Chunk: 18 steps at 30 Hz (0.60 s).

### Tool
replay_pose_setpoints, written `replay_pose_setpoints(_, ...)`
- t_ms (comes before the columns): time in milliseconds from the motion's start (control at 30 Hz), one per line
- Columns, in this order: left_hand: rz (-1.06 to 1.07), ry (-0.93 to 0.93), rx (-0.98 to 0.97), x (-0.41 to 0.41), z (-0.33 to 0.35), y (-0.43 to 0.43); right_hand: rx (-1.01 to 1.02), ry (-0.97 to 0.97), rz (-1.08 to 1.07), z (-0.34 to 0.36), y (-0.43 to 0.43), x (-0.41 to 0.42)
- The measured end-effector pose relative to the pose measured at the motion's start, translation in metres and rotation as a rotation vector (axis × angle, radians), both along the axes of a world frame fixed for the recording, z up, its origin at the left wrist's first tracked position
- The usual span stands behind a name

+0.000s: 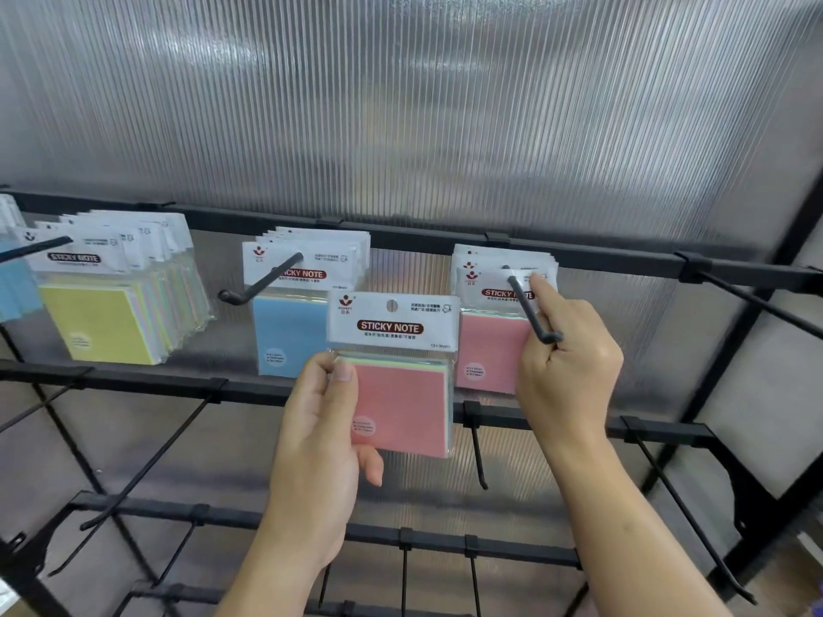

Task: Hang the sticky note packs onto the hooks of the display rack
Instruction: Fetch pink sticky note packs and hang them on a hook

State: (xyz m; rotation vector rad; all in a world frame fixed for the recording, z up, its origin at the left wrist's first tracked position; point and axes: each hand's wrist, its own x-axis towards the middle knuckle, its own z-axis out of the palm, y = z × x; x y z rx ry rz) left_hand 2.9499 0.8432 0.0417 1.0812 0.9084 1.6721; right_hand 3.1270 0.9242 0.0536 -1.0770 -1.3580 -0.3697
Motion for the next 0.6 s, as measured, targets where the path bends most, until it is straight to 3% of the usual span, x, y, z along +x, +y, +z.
replay_pose_setpoints(400,-0.051,0.046,0.021,0.007,0.008,0.003,-0.006,0.094,-0.047,-0.004,-0.023,0.001)
replay_pose_setpoints(600,-0.099,0.068,0.050,0.017,0.007,-0.001,0.059,0.187,0.355,-0.007,-0.073,-0.017)
